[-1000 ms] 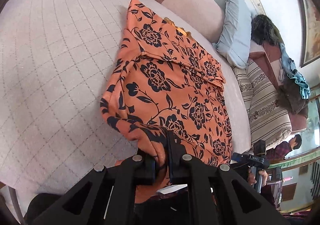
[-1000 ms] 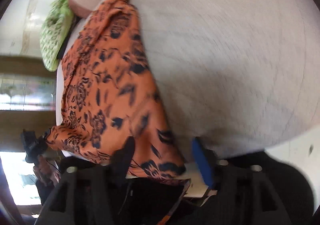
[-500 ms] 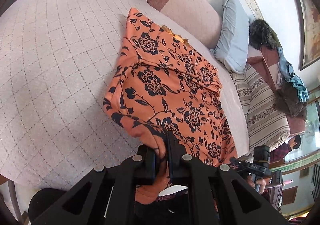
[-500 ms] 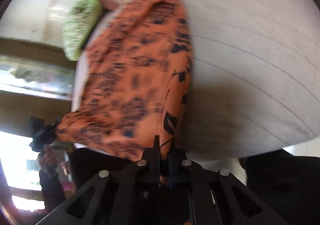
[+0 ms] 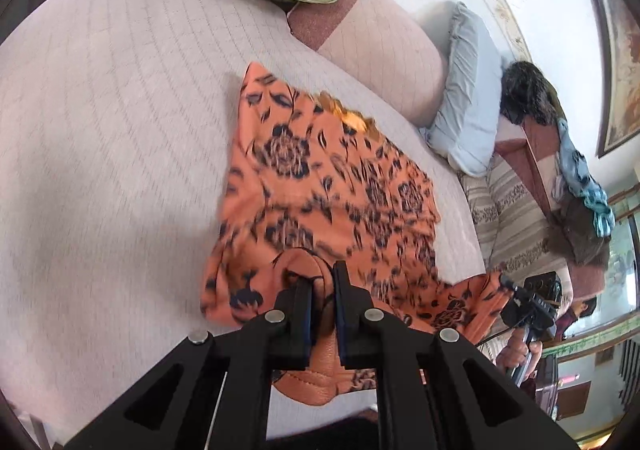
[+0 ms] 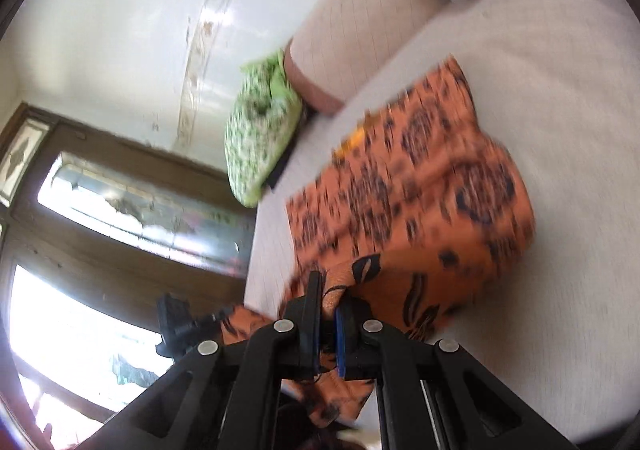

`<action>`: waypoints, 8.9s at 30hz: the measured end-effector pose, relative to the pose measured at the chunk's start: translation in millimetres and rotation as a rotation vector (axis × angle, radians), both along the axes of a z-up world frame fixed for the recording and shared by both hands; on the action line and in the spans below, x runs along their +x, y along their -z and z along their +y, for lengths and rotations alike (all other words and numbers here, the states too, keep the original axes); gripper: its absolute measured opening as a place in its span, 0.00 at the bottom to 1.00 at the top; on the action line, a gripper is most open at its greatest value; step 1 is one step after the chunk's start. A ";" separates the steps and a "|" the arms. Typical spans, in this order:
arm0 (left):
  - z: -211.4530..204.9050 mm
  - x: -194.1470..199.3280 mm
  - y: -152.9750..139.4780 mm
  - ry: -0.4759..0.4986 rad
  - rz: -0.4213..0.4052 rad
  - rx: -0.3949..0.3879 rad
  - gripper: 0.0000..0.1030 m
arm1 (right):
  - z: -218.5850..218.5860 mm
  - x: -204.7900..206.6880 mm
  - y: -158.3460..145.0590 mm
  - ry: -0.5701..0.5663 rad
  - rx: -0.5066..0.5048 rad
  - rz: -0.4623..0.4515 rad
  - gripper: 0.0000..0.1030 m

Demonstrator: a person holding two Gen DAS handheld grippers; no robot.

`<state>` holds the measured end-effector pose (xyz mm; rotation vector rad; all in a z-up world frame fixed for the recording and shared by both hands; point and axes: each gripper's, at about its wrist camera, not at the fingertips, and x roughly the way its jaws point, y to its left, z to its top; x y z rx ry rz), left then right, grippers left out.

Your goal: Fold small clothes

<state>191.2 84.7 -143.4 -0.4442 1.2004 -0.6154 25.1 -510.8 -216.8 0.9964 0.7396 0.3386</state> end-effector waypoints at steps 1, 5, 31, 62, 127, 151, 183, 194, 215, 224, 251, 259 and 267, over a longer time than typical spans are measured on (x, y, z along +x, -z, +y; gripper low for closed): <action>-4.4 17.3 0.6 -0.003 0.005 -0.002 0.09 | -6.9 19.2 -2.9 0.019 -0.002 -0.004 0.05; -20.0 81.2 3.8 -0.022 0.017 -0.003 0.09 | -40.3 94.4 -11.6 0.088 -0.008 -0.008 0.05; 37.6 107.6 39.5 -0.651 -0.210 -0.056 0.64 | -116.7 213.6 47.8 0.318 0.080 0.129 0.25; -19.8 142.8 107.8 -0.363 -0.023 0.348 0.64 | 216.6 400.2 18.2 -0.097 -0.583 0.115 0.41; -108.0 97.8 115.9 -0.096 -0.127 0.680 0.85 | 254.5 228.7 66.0 -0.268 -0.944 0.134 0.47; -108.2 117.4 108.9 -0.175 -0.212 0.708 0.96 | 221.0 283.6 20.3 -0.124 -0.875 0.122 0.50; -185.0 79.0 104.9 -0.182 -0.327 0.755 0.96 | 94.2 151.2 48.3 0.204 -0.797 0.159 0.50; -185.1 95.2 124.4 -0.176 -0.313 0.725 1.00 | 91.2 180.3 76.7 0.164 -0.782 0.289 0.59; -193.4 91.2 126.1 -0.218 -0.353 0.752 1.00 | 84.4 175.9 51.5 0.185 -0.777 0.204 0.59; -188.4 78.0 119.5 -0.221 -0.332 0.742 1.00 | 97.8 174.6 76.4 0.059 -0.847 0.299 0.59; -183.0 -5.1 21.6 -0.305 -0.592 0.647 1.00 | 138.2 88.8 -21.0 0.205 -0.828 -0.193 0.59; -179.8 -1.4 23.4 -0.312 -0.584 0.649 1.00 | 142.6 91.1 -20.4 0.199 -0.820 -0.192 0.59; -179.3 2.0 26.5 -0.309 -0.575 0.658 1.00 | 145.0 94.9 -19.7 0.195 -0.816 -0.195 0.59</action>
